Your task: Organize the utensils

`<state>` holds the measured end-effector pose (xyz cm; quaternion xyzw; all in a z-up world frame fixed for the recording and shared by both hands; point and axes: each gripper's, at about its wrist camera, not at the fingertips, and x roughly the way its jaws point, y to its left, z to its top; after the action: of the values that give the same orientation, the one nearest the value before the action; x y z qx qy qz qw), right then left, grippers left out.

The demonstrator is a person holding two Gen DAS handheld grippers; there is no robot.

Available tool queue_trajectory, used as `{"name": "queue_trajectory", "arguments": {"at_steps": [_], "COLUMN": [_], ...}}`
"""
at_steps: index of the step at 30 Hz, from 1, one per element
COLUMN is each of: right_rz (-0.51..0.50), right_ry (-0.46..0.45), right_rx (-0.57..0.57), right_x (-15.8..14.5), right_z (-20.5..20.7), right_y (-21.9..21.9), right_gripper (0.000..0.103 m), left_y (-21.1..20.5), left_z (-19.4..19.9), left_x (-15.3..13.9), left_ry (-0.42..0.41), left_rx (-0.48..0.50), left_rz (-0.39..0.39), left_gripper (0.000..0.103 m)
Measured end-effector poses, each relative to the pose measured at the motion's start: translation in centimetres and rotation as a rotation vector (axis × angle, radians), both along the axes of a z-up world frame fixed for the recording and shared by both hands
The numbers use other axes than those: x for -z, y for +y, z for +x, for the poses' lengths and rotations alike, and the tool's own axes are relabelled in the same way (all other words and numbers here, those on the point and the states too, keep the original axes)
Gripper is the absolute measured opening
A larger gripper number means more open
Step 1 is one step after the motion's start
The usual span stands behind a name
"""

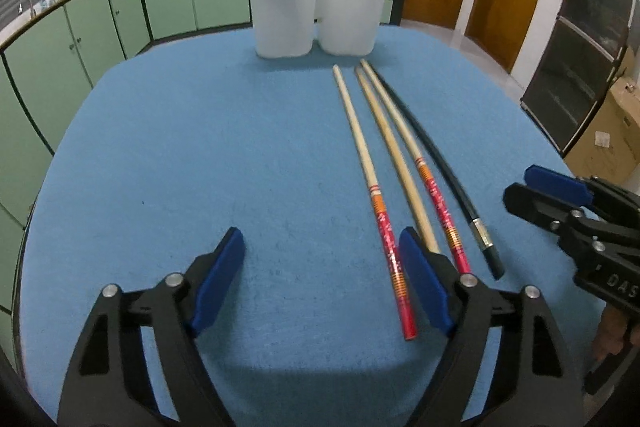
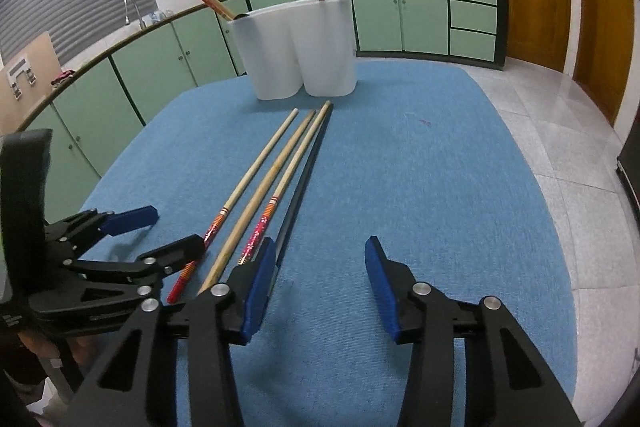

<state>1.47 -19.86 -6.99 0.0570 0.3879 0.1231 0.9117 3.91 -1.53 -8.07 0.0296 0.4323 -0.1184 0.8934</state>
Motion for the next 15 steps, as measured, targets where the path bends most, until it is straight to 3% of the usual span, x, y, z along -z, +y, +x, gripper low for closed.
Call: {"name": "queue_trajectory", "arguments": {"at_steps": [3,8,15], "right_rz": [-0.005,-0.008,-0.024], "right_ry": [0.001,0.005,0.037], "right_rx": [0.001,-0.017,-0.044], "right_x": [0.1,0.2,0.8], "right_z": [0.0,-0.1,0.2], "right_y": [0.3,0.9,2.0], "right_gripper": [0.046,0.046,0.040], "left_y": [0.1,0.6,0.7], "left_z": [0.1,0.2,0.2], "left_x": [0.0,0.0,0.0], "left_ry": [0.002,0.002,0.002], "left_rx": [-0.018,-0.073,-0.075], "left_rz": [-0.003,0.022,0.024], "left_gripper": [0.075,0.056,0.054]}}
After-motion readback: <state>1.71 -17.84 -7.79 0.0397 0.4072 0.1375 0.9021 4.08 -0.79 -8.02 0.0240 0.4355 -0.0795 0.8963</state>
